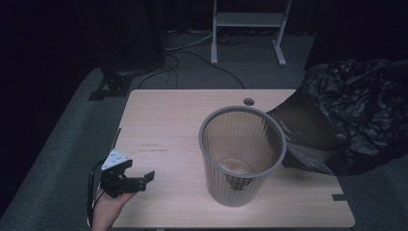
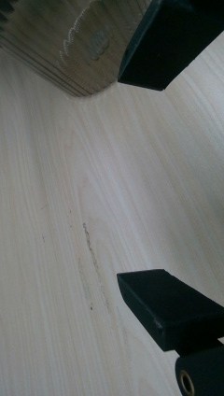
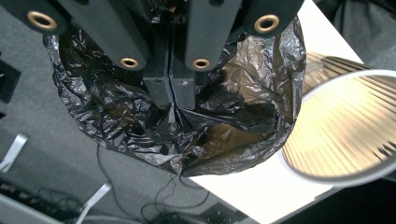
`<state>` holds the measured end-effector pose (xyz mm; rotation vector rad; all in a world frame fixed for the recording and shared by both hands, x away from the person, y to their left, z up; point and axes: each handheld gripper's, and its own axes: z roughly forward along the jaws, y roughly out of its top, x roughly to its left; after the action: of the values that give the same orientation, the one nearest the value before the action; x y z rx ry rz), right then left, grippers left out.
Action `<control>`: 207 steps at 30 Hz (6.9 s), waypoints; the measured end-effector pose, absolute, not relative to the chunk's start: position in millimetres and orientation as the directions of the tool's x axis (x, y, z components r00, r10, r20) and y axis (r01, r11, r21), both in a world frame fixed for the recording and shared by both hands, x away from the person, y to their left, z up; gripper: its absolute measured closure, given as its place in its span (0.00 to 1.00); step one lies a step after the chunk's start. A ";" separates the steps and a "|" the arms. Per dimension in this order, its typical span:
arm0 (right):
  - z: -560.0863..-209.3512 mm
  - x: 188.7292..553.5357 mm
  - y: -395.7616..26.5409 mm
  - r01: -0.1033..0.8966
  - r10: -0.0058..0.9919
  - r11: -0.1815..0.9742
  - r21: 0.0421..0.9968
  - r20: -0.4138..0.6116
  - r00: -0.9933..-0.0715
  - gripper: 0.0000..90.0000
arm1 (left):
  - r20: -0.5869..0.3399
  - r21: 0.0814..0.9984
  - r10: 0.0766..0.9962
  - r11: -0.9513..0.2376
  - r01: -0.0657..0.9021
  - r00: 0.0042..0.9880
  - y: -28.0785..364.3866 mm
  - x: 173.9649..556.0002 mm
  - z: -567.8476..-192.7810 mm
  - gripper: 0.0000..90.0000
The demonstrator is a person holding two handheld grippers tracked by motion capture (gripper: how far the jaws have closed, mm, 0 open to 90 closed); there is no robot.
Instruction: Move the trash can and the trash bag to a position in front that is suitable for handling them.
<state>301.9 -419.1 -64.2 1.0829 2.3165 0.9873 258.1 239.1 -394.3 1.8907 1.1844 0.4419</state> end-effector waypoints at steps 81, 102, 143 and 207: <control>-51.7 321.4 -198.3 0.272 0.350 0.694 0.667 0.018 -0.937 1.00 | -0.140 0.822 0.851 -0.186 0.539 0.507 241.8 254.8 -387.0 0.05; -125.6 335.8 -181.6 0.297 0.316 0.731 0.615 0.082 -0.945 0.99 | -0.143 0.818 0.846 -0.191 0.542 0.514 238.3 255.0 -387.9 0.05; -168.0 331.6 -187.7 0.322 0.343 0.732 0.601 0.085 -0.936 0.68 | -0.141 0.826 0.827 -0.206 0.525 0.545 235.5 251.5 -378.9 0.05; -185.8 328.7 -215.0 0.334 0.385 0.716 0.613 0.053 -0.921 0.74 | -0.141 0.813 0.699 -0.323 0.485 0.701 219.1 262.1 -341.9 0.05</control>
<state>328.7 -215.0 -185.8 0.5957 2.8365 0.9897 262.1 219.1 -341.9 1.9887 0.9092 0.2932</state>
